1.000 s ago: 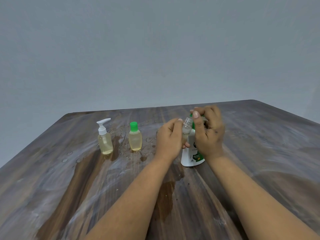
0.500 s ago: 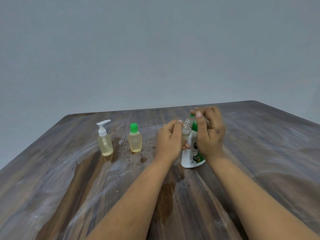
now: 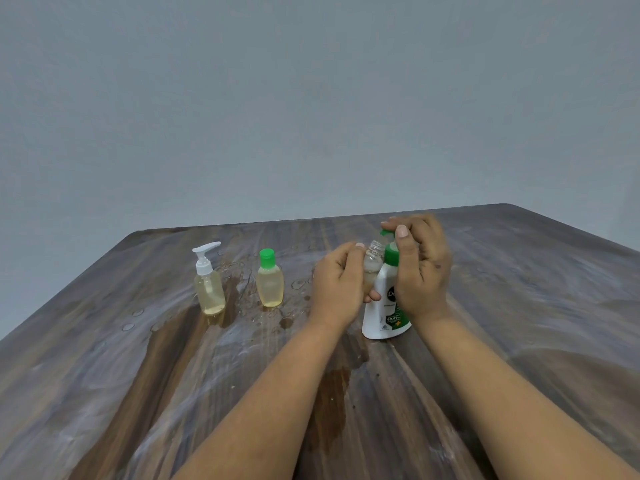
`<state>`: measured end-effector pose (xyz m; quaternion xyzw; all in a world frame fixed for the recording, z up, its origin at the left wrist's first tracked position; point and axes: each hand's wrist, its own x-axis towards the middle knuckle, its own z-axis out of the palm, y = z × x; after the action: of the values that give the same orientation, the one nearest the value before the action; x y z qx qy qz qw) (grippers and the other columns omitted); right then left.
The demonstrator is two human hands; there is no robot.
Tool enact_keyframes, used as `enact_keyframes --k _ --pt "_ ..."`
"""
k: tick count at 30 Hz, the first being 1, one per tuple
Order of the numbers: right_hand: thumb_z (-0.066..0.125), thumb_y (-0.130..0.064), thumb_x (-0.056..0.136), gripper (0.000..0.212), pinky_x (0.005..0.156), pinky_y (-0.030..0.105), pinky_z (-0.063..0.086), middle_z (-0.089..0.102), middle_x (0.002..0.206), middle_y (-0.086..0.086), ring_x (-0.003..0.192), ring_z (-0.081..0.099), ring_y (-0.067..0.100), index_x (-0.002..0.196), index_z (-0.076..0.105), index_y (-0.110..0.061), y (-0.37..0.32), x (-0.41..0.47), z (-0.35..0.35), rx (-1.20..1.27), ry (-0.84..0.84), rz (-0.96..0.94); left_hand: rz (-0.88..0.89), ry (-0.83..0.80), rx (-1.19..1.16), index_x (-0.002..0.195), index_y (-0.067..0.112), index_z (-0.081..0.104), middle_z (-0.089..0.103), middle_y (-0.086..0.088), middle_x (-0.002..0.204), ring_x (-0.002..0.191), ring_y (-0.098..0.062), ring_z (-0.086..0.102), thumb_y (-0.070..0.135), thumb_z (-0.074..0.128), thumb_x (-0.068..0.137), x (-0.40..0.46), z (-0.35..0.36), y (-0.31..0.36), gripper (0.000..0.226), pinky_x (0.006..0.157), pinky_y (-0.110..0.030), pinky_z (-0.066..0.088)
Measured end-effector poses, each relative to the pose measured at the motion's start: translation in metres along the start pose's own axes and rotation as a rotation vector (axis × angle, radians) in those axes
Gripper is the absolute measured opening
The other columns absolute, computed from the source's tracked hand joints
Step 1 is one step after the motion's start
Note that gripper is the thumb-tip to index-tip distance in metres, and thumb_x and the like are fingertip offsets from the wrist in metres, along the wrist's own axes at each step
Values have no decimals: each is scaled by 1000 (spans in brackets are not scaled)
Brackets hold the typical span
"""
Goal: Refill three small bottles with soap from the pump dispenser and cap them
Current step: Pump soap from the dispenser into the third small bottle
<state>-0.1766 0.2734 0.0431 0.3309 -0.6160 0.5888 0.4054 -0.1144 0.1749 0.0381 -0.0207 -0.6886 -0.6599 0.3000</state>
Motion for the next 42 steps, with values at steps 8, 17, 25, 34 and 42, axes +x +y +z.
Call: enact_keyframes --k 8,17,25,34,42 --pt "50 -27 96 32 63 20 43 54 74 6 70 55 8 73 67 -12 3 1 2 10 13 61 5 4 15 83 -6 58 60 -4 55 43 -17 59 19 41 104 0 0 -1 36 40 -21 44" --pt "45 -25 97 36 73 11 41 61 84 10 84 57 -4 82 70 -3 1 0 1 23 3 36 2 -7 2 78 2 58 59 -2 53 42 -17 58 19 41 103 0 0 1 35 40 -19 42" --pt "46 -26 97 29 69 25 46 58 80 8 80 60 17 79 66 -14 0 0 0 2 -6 11 19 -19 1 78 3 58 60 -1 52 42 -16 58 19 40 104 -1 0 2 35 39 -19 43" --pt "52 -25 96 30 63 14 40 58 80 3 72 55 5 83 72 -6 1 -2 1 -83 10 -1 24 -16 -8 79 6 61 62 -4 55 43 -16 58 19 41 104 0 0 0 35 39 -19 43" --pt "46 -27 96 34 75 17 45 63 90 9 88 58 2 89 71 -6 -4 1 -2 -17 2 10 13 -9 12 75 12 59 61 -1 52 41 -14 58 20 41 104 -4 -1 6 35 38 -18 41"
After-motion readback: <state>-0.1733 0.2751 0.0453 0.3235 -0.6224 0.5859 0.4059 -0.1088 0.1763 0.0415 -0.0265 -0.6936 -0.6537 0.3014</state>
